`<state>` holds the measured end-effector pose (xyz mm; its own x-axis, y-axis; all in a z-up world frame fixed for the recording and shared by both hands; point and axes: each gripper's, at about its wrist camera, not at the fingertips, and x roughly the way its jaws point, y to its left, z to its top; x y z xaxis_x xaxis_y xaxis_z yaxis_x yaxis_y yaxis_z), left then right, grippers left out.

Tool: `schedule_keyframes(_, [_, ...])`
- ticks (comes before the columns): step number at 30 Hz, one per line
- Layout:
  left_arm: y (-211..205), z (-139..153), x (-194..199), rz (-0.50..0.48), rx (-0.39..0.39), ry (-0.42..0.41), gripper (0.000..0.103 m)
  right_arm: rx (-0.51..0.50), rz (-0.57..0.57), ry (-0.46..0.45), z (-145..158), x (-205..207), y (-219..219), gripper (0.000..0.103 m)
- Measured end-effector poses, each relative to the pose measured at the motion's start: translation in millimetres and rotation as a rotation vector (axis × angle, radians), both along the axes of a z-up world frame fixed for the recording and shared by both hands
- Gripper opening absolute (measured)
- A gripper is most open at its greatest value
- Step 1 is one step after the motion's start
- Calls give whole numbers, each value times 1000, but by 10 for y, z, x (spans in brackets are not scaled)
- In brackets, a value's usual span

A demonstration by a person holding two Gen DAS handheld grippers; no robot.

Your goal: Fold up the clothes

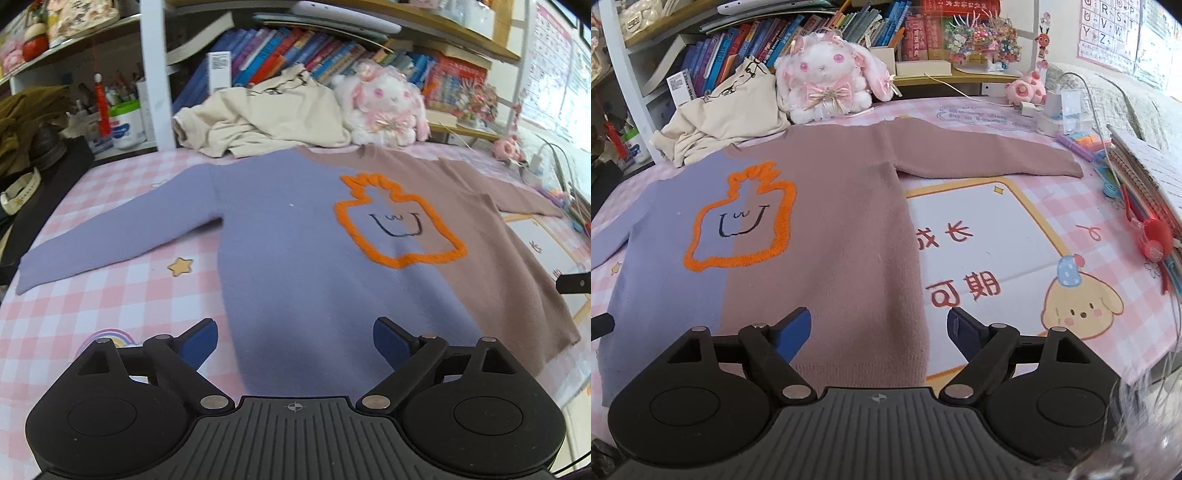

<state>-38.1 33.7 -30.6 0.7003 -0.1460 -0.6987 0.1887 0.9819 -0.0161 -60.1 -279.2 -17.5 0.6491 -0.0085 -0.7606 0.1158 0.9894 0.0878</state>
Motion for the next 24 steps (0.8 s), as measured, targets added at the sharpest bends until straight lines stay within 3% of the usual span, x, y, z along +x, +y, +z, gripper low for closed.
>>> schedule_keyframes(6, [-119, -55, -4, -32, 0, 17, 95, -1, -46, 24, -22, 6, -191, 80])
schedule_keyframes(12, [-307, -53, 67, -4, 6, 20, 95, -3, -63, 35, -37, 167, -538, 80])
schedule_keyframes(24, [-842, -77, 106, 274, -22, 82, 95, 7, -21, 27, -57, 943, -1720, 75])
